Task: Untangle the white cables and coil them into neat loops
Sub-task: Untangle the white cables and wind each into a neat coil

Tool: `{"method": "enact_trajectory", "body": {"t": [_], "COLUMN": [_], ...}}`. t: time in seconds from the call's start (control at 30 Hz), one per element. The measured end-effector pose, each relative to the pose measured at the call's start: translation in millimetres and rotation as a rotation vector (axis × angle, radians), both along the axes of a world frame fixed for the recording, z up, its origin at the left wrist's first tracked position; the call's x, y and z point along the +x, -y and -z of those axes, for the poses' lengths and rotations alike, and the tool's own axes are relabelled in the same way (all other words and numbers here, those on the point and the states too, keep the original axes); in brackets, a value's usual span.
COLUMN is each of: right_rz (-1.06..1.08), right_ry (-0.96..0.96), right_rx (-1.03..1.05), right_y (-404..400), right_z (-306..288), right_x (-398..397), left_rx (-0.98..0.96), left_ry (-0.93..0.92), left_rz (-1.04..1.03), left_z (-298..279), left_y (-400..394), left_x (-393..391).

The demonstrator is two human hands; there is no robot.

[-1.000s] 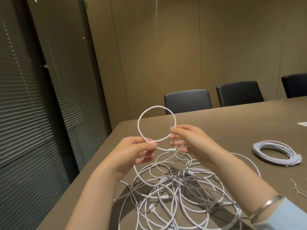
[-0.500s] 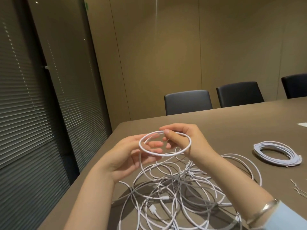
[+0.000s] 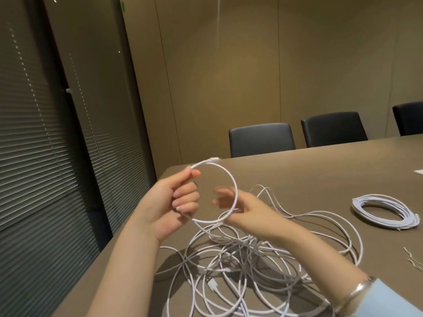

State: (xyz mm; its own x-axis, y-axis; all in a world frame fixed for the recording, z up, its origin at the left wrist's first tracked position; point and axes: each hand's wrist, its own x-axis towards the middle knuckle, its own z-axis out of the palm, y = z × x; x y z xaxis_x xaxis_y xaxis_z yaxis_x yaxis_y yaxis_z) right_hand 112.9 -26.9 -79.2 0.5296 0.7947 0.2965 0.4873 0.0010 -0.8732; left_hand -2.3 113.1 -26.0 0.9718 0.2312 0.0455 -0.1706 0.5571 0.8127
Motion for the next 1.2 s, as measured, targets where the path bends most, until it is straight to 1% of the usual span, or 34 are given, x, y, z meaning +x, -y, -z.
{"method": "enact_trajectory", "body": {"t": [0.1,0.17,0.27,0.33,0.47,0.57,0.63,0.77,0.83,0.9,0.97,1.03,1.1,1.17,1.2], "right_rz": [-0.128,-0.123,-0.016,0.091,0.319,0.395,0.443,0.508,0.486,0.467,0.361,0.222,0.158,0.135,0.116], "right_ry": [0.088,0.161,0.335,0.383,0.359,0.357,0.316,0.147,0.082,-0.052,-0.243,-0.381,-0.398,-0.281,-0.194], "right_rx": [-0.303,-0.387,-0.429,-0.425,-0.392,-0.512,-0.527,-0.378,-0.298,-0.155,-0.019,0.113,0.271,0.357,0.358], "right_y": [-7,-11,-13,-9,16,34,48,72,73,69,64,58,50,40,35], "right_z": [15,23,32,32,17,7,1,-13,-24,-37,-53,-65,-72,-72,-70], "right_x": [-14,-18,-8,7,42,62,71,78,73,61,43,22,3,-15,-22], "left_rx": [-0.064,-0.072,-0.051,-0.037,-0.057,-0.054,-0.063,-0.063,-0.017,0.043,0.114,0.173,0.205,0.216,0.222], "left_ry": [0.057,0.098,0.145,0.154,0.112,0.102,0.106,0.087,0.063,0.032,0.006,-0.016,-0.027,-0.026,-0.024], "left_rz": [-0.030,-0.033,-0.076,-0.138,-0.267,-0.299,-0.300,-0.352,-0.383,-0.394,-0.387,-0.375,-0.360,-0.341,-0.335], "left_z": [-3,-6,-13,-14,-7,-4,-4,0,0,0,-1,-1,-1,-2,-3], "left_y": [-8,-14,-26,-34,-50,-54,-58,-62,-59,-54,-47,-40,-30,-20,-14], "left_x": [-7,-14,-26,-35,-41,-43,-45,-45,-39,-32,-24,-17,-11,-6,-4]}}
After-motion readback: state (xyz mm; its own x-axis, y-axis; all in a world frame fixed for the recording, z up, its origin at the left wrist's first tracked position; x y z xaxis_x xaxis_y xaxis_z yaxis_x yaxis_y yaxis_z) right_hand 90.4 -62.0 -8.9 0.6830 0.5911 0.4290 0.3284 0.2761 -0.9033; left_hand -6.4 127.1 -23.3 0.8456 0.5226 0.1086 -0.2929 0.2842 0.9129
